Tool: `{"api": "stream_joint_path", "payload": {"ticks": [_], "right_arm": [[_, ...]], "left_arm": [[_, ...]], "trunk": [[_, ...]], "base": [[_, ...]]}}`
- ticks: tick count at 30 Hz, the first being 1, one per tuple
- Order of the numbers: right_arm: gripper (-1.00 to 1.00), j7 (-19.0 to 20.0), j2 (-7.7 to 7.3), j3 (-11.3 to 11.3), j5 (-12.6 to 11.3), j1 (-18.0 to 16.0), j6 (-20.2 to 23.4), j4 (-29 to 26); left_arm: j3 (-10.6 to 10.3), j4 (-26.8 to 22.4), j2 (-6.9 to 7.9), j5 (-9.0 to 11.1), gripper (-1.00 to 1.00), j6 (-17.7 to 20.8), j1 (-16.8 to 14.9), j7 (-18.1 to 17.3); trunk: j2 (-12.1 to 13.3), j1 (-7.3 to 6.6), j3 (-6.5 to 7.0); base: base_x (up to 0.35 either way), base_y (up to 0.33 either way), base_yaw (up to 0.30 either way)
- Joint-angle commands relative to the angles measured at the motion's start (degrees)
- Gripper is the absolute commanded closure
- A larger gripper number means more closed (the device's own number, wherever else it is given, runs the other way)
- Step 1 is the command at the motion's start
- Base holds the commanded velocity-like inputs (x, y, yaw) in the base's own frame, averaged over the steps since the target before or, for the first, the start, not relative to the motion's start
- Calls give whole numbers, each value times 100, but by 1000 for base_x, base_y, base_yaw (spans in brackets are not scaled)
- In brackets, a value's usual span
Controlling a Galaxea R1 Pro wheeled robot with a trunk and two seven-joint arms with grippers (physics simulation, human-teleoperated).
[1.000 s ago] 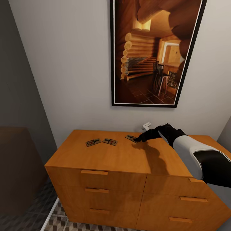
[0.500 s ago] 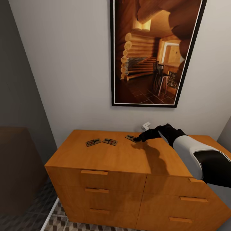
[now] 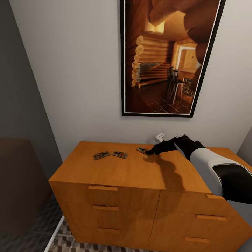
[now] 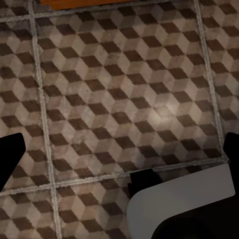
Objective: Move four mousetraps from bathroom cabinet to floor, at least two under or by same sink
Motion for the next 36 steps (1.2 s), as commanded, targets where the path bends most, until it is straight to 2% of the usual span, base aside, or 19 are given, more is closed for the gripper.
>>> {"api": "stream_joint_path", "payload": {"ticks": [1, 14, 21, 25, 29, 36], "right_arm": [[-100, 38, -6, 45, -46, -1, 54, -12], [-100, 1, -4, 36, -45, -1, 66, 136], [-100, -507, 9, 28, -80, -1, 68, 190], [-100, -723, 23, 28, -305, -1, 79, 205], [-100, -1238, 43, 29, -652, -1, 79, 226], [-100, -1448, 62, 34, -818, -1, 69, 264]], "left_arm": [[-30, 21, 0, -3, -100, -44, -11, 1], [-30, 20, 0, -3, -100, -44, -11, 1], [-30, 18, 0, -3, -100, -44, -11, 1], [-30, 16, 0, -3, -100, -44, -11, 1], [-30, 15, 0, -3, -100, -44, -11, 1], [-30, 15, 0, -3, -100, -44, -11, 1]], "trunk": [[-4, 0, -6], [-4, 0, -6], [-4, 0, -6], [-4, 0, -6], [-4, 0, -6], [-4, 0, -6]], "base": [[0, 0, 0], [0, 0, 0], [0, 0, 0], [0, 0, 0], [0, 0, 0], [0, 0, 0]]}}
